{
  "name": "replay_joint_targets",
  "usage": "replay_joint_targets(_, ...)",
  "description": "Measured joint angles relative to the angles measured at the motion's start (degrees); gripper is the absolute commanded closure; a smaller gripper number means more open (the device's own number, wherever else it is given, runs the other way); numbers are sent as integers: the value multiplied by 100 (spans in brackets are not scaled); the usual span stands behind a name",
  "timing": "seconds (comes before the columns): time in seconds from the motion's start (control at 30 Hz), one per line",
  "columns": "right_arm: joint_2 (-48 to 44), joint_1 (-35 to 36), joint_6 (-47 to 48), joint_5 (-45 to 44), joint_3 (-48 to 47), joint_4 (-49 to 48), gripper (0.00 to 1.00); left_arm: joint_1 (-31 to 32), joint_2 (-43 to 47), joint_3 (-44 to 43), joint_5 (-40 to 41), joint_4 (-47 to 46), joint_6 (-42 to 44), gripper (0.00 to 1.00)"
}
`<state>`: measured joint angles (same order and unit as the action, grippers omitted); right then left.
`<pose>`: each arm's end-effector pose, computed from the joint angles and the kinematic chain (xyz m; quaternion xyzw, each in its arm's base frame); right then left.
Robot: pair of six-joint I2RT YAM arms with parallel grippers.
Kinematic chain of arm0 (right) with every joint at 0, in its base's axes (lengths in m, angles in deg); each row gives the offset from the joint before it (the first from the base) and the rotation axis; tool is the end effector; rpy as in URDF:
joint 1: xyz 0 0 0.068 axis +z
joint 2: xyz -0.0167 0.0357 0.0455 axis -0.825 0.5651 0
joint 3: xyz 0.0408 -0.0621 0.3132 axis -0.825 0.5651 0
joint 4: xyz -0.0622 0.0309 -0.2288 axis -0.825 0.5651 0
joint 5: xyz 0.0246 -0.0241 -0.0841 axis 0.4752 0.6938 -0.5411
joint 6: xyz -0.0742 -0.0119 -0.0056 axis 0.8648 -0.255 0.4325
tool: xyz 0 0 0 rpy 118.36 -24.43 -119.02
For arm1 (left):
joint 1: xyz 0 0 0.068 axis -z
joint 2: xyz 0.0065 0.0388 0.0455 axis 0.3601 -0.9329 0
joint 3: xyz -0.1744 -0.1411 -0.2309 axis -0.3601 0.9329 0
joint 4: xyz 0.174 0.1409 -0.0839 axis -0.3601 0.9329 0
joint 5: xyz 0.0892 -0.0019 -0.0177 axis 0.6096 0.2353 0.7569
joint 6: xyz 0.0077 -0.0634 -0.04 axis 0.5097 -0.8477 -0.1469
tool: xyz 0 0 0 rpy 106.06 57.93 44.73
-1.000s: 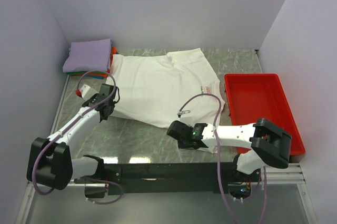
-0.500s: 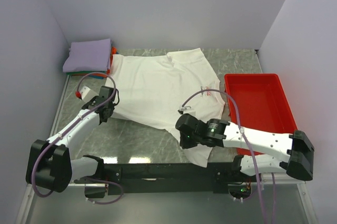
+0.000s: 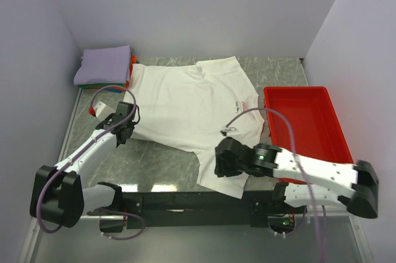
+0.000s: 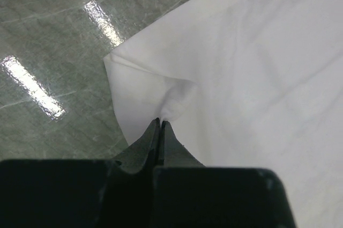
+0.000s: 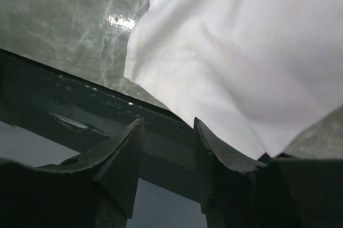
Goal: Fold and stack the t-shirts
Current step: Flatten the tshirt out
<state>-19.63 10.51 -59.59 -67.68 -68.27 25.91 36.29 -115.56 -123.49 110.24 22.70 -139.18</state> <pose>0.0830 0.1638 0.2616 -0.1162 0.9580 0.1750 0.1950 0.2006 -0.0184 0.2471 -0.4833 0.7819 0.0159 0.3934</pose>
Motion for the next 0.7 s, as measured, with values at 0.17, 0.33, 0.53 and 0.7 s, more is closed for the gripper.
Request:
replay_joint_targets(0.17, -1617, -15, -811, -387, 581, 485, 51, 0, 39, 0, 0, -4, 20, 99)
replay_joint_targets(0.33, -2653, -37, -1685, -221, 1786, 855, 52, 0, 87, 2, -2, -13, 35, 99)
replay_joint_targets(0.53, -3084, -37, -2334, 11, 2476, 1078, 51, 0, 111, 48, -37, -87, 42, 99)
replay_joint_targets(0.7, -3136, -37, -2605, -2, 2505, 1058, 51, 0, 114, 55, -46, -90, 52, 99)
